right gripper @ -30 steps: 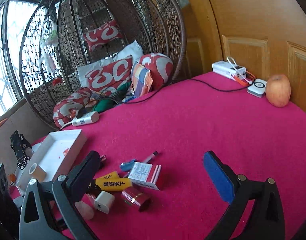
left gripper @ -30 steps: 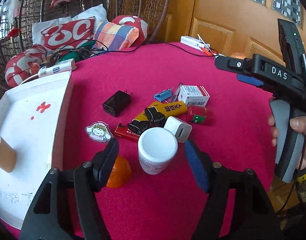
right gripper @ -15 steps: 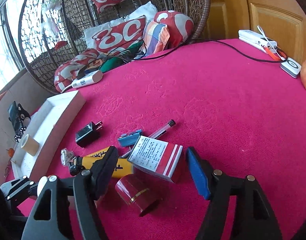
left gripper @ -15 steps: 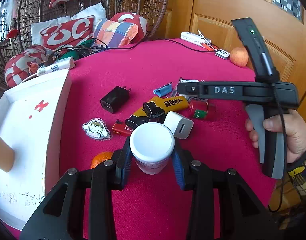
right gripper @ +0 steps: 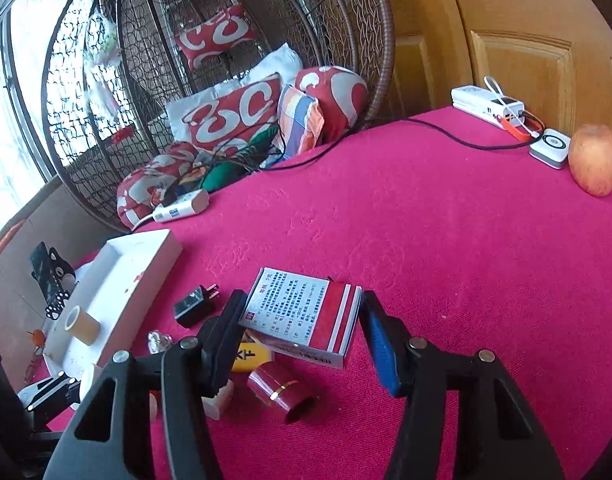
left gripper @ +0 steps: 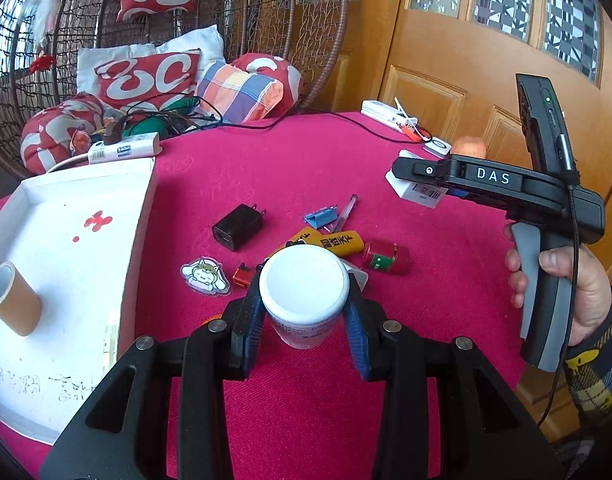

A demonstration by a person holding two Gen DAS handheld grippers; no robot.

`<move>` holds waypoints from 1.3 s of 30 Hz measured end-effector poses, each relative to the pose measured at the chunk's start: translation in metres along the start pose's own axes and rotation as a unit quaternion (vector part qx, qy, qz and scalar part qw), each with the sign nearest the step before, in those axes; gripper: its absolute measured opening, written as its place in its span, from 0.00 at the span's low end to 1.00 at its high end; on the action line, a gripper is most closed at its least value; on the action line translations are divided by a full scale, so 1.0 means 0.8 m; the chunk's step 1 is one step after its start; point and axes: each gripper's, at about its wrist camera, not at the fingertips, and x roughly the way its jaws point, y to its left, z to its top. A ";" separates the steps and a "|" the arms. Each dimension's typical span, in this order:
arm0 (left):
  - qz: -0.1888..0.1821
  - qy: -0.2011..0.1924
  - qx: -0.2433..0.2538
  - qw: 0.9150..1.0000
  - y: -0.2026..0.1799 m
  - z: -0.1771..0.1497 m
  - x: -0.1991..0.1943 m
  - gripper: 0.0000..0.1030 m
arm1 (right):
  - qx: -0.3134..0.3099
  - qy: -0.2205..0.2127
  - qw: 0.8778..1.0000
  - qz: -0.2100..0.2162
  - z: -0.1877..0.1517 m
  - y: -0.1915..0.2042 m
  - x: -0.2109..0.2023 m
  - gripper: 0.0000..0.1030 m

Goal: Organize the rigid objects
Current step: 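Carry the white cup over the tray with the left gripper while the right gripper carries the box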

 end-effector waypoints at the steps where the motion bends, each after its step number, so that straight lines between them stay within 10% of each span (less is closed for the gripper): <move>1: 0.000 -0.005 0.000 1.000 -0.001 0.002 -0.004 0.35 | 0.000 -0.006 1.000 0.007 0.002 0.003 -0.006 0.56; 39: 0.052 -0.095 -0.095 0.990 0.087 0.004 -0.094 0.35 | -0.067 0.003 0.995 0.079 0.003 0.093 -0.014 0.56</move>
